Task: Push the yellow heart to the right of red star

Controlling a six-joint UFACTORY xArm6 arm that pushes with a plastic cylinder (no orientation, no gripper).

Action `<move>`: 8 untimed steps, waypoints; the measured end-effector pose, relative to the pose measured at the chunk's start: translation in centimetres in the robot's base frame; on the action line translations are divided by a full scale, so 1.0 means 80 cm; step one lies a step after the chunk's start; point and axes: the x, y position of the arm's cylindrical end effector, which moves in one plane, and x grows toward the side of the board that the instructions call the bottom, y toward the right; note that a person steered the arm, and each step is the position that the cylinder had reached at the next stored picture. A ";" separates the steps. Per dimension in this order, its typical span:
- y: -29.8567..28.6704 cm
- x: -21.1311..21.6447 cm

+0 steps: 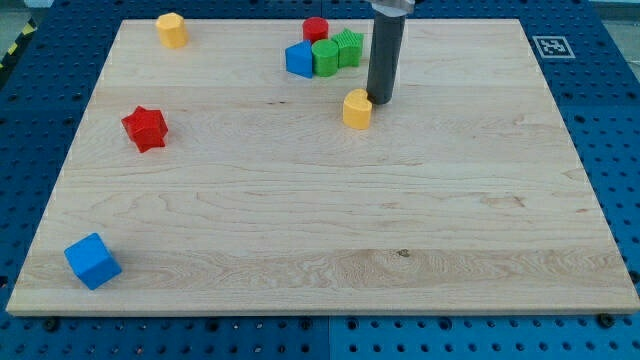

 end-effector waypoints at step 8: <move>-0.071 0.053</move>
